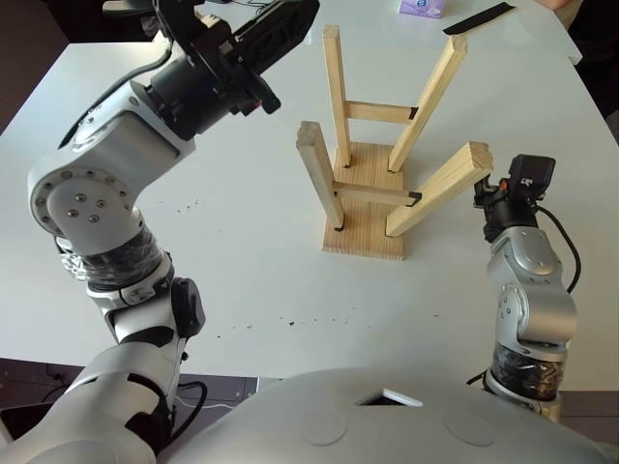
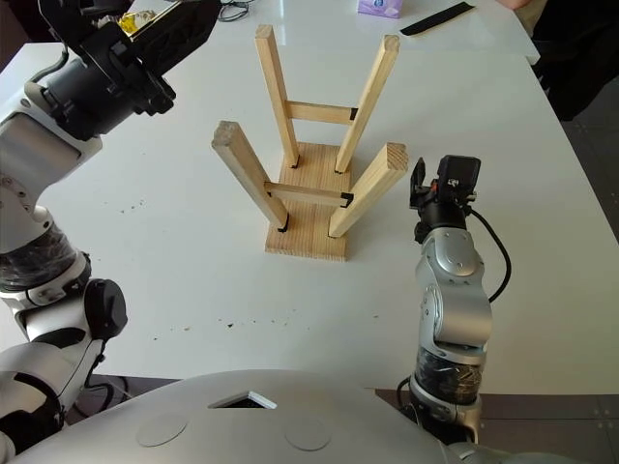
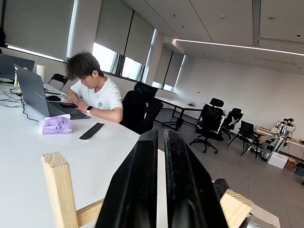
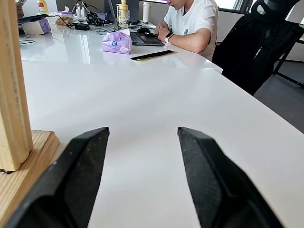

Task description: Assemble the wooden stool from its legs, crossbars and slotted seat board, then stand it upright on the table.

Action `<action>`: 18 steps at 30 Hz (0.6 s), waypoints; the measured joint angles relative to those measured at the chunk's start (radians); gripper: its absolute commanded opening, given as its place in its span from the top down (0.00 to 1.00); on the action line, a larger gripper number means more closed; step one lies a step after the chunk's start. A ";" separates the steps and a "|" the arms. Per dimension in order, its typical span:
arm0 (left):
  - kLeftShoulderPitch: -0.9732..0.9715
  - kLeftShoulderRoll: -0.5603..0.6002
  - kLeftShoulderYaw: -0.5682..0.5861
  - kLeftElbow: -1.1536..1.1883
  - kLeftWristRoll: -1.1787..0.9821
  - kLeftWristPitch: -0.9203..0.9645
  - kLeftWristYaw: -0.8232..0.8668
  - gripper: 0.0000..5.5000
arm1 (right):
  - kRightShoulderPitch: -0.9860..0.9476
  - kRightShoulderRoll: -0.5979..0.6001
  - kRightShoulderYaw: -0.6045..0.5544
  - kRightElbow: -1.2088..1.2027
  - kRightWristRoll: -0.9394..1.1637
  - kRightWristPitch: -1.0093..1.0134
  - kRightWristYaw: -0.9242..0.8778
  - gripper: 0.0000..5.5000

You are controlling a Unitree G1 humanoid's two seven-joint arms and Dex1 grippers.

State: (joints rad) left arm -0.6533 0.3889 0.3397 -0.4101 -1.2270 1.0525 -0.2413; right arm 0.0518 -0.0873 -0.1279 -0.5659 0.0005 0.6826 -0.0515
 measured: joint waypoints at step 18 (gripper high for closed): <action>-0.309 -0.049 -0.085 0.182 -0.011 -0.153 0.046 0.96 | -0.061 0.005 0.067 0.040 -0.020 -0.028 0.001 0.52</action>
State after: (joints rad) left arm -0.9621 0.3401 0.2542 -0.2277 -1.2384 0.8998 -0.1956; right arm -0.0094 -0.0824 -0.0610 -0.5254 -0.0191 0.6547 -0.0509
